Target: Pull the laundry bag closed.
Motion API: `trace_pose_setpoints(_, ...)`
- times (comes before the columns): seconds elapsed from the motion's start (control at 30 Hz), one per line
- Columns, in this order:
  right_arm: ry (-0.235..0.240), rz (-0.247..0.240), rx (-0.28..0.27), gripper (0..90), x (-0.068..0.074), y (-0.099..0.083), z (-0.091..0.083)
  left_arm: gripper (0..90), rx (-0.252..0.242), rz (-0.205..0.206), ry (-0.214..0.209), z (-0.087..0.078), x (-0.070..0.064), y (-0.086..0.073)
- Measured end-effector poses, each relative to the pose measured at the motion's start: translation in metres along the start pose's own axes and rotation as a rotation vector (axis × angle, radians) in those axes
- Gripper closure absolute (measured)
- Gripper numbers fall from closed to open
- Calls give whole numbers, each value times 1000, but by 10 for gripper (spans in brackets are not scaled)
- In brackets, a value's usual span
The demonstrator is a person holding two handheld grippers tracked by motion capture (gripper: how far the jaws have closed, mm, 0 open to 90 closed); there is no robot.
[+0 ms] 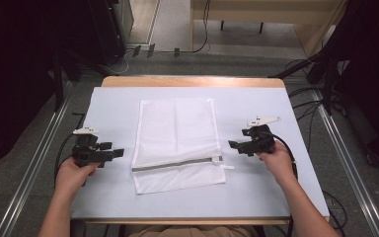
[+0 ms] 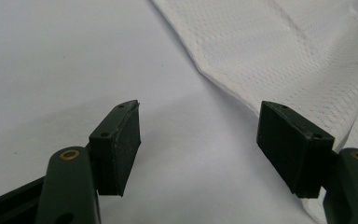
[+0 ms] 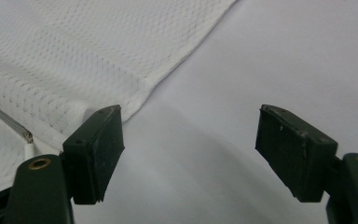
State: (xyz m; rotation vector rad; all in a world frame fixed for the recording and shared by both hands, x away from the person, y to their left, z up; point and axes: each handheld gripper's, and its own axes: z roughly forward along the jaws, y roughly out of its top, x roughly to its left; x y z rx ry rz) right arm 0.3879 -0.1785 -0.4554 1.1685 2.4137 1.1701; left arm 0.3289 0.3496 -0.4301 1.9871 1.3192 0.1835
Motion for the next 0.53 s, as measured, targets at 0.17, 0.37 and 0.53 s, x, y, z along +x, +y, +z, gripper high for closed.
trace_pose_setpoints(0.17,-5,3,6,245,-1,0,1,275,-2,-11,6,2,-1,0)
trace_pose_setpoints(0.37,-10,-1,17,247,-1,-1,2,274,5,-12,9,3,0,-1)
trace_pose_setpoints(0.53,-13,5,21,249,-2,-2,2,271,11,-7,16,4,0,-1)
